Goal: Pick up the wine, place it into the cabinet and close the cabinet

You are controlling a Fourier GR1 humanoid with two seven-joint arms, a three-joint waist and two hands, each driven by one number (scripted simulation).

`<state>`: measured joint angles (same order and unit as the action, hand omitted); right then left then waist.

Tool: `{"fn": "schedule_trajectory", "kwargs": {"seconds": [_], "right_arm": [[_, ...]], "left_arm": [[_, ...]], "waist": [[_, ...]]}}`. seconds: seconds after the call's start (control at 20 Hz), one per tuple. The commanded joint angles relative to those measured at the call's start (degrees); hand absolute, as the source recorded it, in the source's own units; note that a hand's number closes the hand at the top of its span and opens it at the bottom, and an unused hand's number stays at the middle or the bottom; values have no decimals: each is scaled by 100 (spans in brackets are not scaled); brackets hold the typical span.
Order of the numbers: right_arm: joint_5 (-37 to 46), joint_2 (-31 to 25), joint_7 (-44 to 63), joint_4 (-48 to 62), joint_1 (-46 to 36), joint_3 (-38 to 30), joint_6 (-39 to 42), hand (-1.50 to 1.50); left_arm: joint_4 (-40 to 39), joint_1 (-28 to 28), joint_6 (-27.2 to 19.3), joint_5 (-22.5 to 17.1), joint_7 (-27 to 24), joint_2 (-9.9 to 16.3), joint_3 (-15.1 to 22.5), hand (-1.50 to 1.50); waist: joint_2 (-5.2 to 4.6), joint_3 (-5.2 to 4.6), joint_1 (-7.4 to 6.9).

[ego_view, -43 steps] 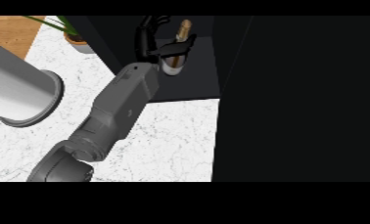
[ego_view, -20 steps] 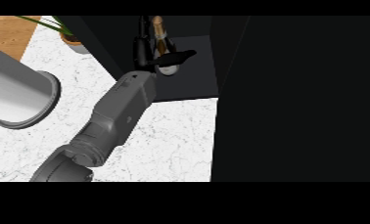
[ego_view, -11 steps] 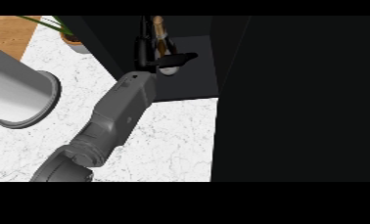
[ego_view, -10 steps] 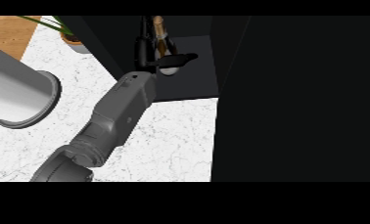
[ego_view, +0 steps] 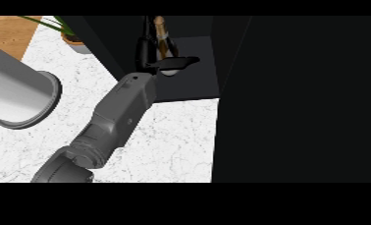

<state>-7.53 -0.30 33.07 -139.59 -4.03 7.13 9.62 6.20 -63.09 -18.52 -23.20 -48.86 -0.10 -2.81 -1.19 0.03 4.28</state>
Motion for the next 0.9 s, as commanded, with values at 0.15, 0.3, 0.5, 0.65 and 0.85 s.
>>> {"fn": "schedule_trajectory", "kwargs": {"seconds": [0.15,0.3,0.5,0.65,0.85], "right_arm": [[-90,17,248,-234,-64,64,-119,-150],[-18,27,424,-140,-305,175,-270,-150],[211,29,69,-234,135,377,-212,-150],[-408,-154,306,-479,71,-178,-76,-150],[235,28,507,-515,-85,392,-404,-150]], "left_arm": [[15,368,521,-365,-101,9,-39,-150],[61,432,422,-617,-245,9,61,-150],[189,500,593,-744,-146,9,247,-150],[344,823,628,-1003,-208,9,544,-150],[958,1090,400,-1432,-20,9,1197,-150]], "waist": [[42,-9,-54],[62,-12,-36],[82,-8,-101],[107,-5,-51],[151,-10,-92]]}}
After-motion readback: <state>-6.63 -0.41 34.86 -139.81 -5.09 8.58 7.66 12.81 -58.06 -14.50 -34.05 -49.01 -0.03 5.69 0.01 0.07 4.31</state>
